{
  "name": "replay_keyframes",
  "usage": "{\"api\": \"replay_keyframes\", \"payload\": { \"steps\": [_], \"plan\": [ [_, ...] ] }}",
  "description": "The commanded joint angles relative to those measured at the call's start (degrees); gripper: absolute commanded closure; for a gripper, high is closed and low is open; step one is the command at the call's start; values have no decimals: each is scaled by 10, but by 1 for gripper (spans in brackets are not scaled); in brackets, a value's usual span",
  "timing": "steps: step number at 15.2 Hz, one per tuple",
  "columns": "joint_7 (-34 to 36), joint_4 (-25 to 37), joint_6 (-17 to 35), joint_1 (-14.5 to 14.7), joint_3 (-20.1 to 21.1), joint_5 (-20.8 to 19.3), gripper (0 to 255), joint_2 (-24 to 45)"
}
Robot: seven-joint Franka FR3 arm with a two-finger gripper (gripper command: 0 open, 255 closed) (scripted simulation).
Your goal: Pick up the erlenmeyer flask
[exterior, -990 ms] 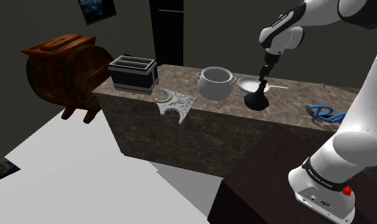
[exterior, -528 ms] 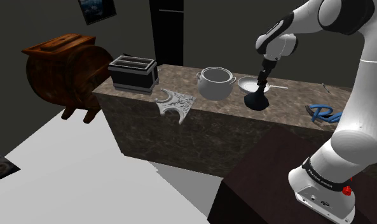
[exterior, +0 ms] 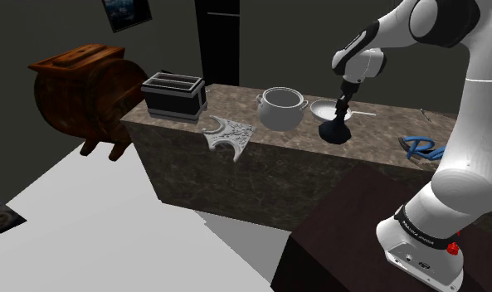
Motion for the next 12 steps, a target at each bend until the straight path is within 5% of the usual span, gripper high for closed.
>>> {"api": "replay_keyframes", "payload": {
  "steps": [1,12],
  "plan": [
    [0,0,0,0,0,0,255,0],
    [17,4,-34,11,-14,-25,255,-33]
  ]
}}
